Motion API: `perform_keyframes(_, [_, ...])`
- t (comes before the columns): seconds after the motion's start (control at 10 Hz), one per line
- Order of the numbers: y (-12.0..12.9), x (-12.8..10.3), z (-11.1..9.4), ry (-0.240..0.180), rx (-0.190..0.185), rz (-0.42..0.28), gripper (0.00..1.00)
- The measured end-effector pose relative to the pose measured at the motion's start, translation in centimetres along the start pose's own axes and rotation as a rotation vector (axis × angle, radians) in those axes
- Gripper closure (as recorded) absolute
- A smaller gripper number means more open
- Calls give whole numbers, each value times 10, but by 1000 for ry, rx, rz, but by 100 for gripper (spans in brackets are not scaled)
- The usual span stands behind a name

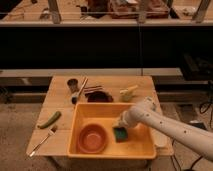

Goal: Wipe tray with sponge

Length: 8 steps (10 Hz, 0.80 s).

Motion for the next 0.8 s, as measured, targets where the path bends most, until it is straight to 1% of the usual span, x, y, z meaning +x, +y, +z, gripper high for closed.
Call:
perform_keyframes(0.1, [16, 4, -1, 8, -12, 19, 100])
perform_keyframes(0.3, [28, 6, -3, 15, -24, 42, 100])
perform_keyframes(0.4, [39, 5, -6, 19, -27, 68, 100])
perform_keyframes(0.5, [49, 0, -9, 21, -37, 90, 100])
perform_keyframes(0.7, [62, -9, -15, 28, -48, 124, 100])
perform_keyframes(0.8, [70, -21, -22, 28, -56, 145, 100])
